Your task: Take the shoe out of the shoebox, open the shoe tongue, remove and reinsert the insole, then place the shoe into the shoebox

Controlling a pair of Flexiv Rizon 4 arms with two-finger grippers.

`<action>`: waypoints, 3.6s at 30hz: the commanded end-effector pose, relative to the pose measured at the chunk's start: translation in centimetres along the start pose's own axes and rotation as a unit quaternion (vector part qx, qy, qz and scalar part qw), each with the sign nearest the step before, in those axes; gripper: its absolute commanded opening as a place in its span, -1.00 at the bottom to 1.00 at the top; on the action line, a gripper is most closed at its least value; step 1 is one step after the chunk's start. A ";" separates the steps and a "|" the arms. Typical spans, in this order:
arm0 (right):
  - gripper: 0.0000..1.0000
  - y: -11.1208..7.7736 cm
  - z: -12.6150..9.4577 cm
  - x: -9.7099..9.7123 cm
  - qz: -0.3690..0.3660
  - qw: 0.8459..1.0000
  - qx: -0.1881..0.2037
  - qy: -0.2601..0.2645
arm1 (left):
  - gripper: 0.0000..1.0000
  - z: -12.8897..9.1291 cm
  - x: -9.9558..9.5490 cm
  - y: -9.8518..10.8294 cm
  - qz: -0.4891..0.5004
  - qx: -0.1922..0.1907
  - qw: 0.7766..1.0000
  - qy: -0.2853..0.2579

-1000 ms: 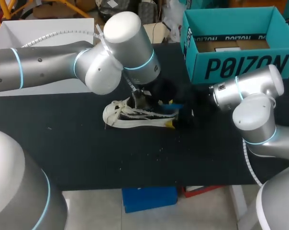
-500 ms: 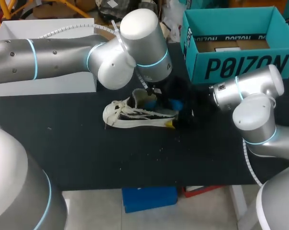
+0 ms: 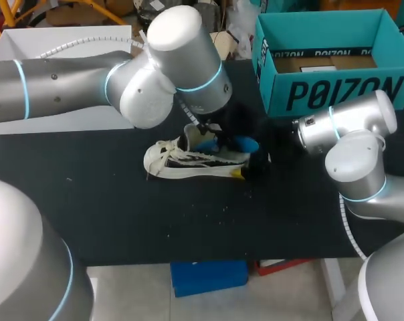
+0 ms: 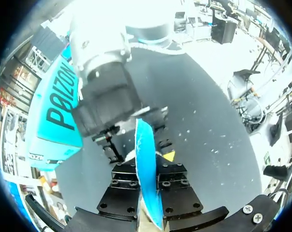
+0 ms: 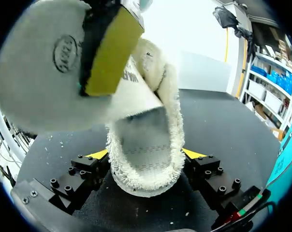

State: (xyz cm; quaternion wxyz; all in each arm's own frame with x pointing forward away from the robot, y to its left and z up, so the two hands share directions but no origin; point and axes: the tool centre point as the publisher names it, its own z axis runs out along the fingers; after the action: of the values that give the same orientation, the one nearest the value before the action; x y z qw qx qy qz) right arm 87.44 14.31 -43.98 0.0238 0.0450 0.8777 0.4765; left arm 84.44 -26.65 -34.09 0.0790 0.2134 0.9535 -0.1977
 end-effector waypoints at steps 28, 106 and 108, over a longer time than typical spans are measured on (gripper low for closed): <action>-1.00 -0.2 0.3 -0.1 0.000 1.000 0.001 0.000 | -1.00 -14.9 -1.3 -10.1 0.020 0.292 0.952 -0.088; -1.00 -0.2 0.3 -0.1 0.000 1.000 0.001 0.000 | -1.00 -34.9 6.9 -23.4 -0.316 0.550 0.772 0.033; -1.00 -0.2 0.3 -0.1 0.000 1.000 0.001 0.000 | -1.00 -35.5 7.5 -24.2 -0.315 0.555 0.770 0.036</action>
State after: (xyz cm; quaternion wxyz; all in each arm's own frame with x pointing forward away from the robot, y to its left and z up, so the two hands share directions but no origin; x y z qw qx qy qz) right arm 87.44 14.31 -43.99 0.0238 0.0450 0.8777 0.4765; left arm 65.67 -29.01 3.64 -0.1628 -0.0743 0.6896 -0.7018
